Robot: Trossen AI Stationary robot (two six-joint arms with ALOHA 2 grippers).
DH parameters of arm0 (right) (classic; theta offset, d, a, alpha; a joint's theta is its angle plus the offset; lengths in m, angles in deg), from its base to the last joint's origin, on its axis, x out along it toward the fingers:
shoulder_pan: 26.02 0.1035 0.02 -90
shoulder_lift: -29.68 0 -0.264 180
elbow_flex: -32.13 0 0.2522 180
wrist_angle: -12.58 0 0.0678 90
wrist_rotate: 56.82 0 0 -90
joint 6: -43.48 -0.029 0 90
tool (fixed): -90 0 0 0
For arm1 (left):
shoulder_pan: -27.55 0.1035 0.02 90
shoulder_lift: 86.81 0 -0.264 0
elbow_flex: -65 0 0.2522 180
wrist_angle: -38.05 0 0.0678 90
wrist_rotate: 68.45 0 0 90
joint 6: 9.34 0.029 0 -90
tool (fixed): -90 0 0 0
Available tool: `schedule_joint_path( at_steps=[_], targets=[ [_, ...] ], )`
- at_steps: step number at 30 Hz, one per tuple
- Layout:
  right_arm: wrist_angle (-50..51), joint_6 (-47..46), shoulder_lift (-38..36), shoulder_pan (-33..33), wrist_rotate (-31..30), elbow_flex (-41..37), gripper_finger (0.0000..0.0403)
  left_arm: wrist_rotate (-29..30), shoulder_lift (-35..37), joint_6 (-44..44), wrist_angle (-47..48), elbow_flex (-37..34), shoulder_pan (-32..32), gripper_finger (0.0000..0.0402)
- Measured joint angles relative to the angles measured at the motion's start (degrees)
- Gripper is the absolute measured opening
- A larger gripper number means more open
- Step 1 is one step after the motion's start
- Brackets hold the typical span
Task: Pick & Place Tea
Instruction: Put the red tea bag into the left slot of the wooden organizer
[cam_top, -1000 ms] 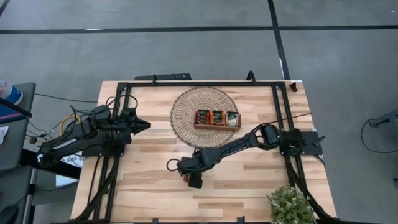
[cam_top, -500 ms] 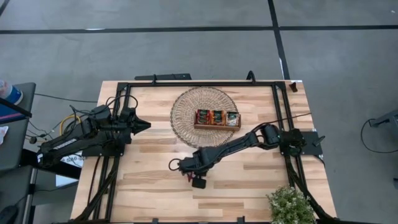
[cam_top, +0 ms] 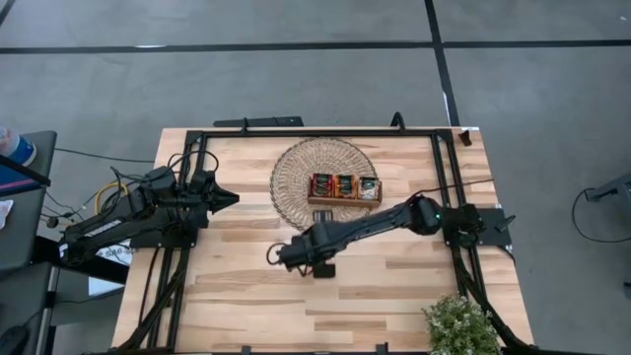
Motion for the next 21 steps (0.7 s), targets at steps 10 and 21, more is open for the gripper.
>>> schedule_joint_path(
  at_steps=[10,21],
  targets=[
    [4.26,2.4,-0.74,-5.45,-21.0,4.14,0.0,0.0,0.0,0.03,0.01,0.0,0.01,0.005],
    [2.91,2.98,-0.58,-9.28,-30.75,2.02,0.0,0.0,0.0,0.85,0.05,0.0,0.01,0.005]
  ],
)
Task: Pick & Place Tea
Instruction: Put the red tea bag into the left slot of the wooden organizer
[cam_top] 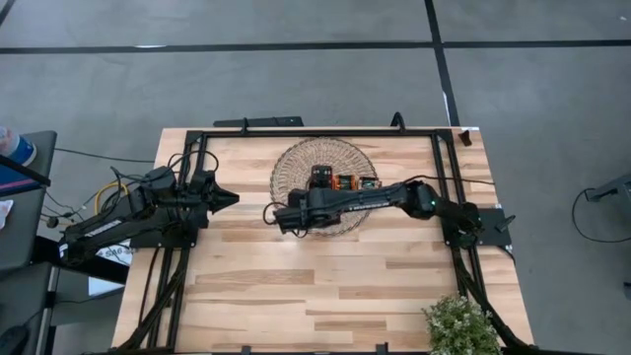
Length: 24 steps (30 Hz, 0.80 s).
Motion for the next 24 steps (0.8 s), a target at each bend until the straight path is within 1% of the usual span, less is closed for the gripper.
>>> schedule_joint_path(
  at_steps=[3,8,14,24],
  targets=[
    [0.46,0.21,0.82,-0.22,-2.41,-2.78,0.0,0.0,0.0,0.66,0.0,0.0,0.0,0.005],
    [-0.68,0.68,0.7,-0.22,-4.61,-7.56,0.0,0.0,0.0,0.7,0.0,0.0,0.0,0.005],
    [-0.55,-1.53,0.6,-0.47,-7.43,-7.48,0.0,0.02,0.0,0.72,-0.02,0.0,0.0,0.005],
    [-3.28,-1.68,0.64,-1.86,-7.43,-7.48,0.0,0.02,0.0,0.68,-0.02,0.0,0.0,0.005]
  ],
)
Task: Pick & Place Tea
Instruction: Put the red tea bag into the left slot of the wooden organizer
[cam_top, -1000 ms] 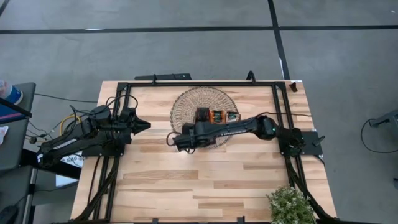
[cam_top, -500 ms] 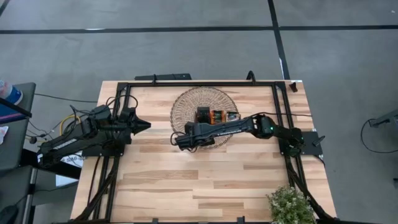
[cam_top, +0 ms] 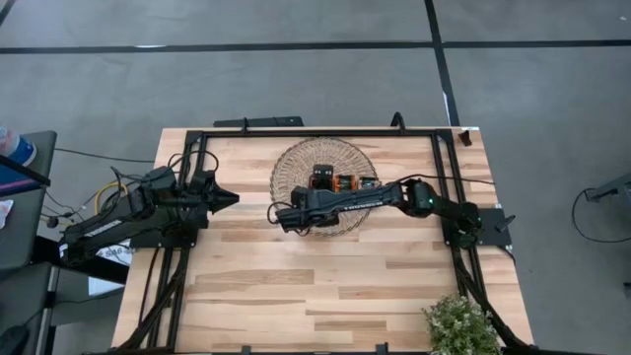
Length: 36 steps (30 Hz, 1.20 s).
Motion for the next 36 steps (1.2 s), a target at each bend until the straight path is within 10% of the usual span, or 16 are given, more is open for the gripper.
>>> schedule_joint_path(
  at_steps=[36],
  targets=[
    [-15.1,7.04,-0.04,0.44,-5.97,-12.76,0.0,-0.02,0.02,0.03,-0.04,0.0,-0.02,0.005]
  ],
)
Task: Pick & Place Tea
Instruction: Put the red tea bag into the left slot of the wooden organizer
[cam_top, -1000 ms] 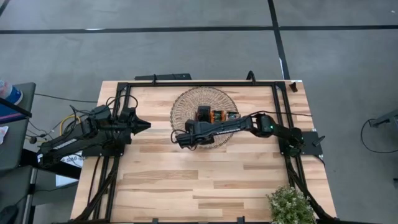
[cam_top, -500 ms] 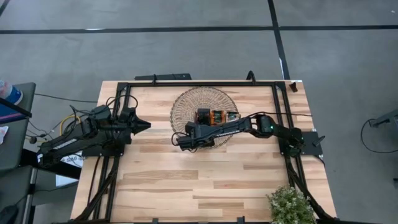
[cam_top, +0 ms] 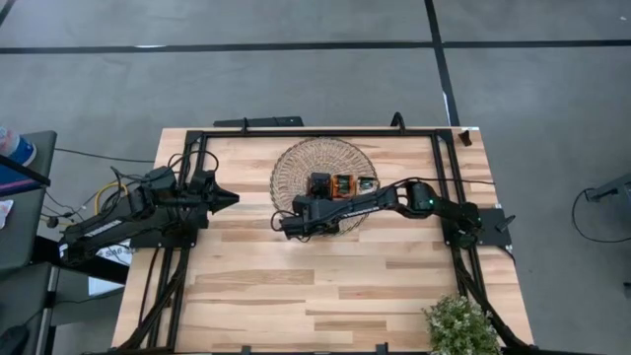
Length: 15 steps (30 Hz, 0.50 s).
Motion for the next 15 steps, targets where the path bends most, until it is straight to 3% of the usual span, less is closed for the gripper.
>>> schedule_joint_path(
  at_steps=[15],
  targets=[
    [-1.27,0.02,0.0,-1.09,3.65,0.0,0.0,0.0,-0.01,1.31,0.0,0.0,0.01,0.005]
  ],
)
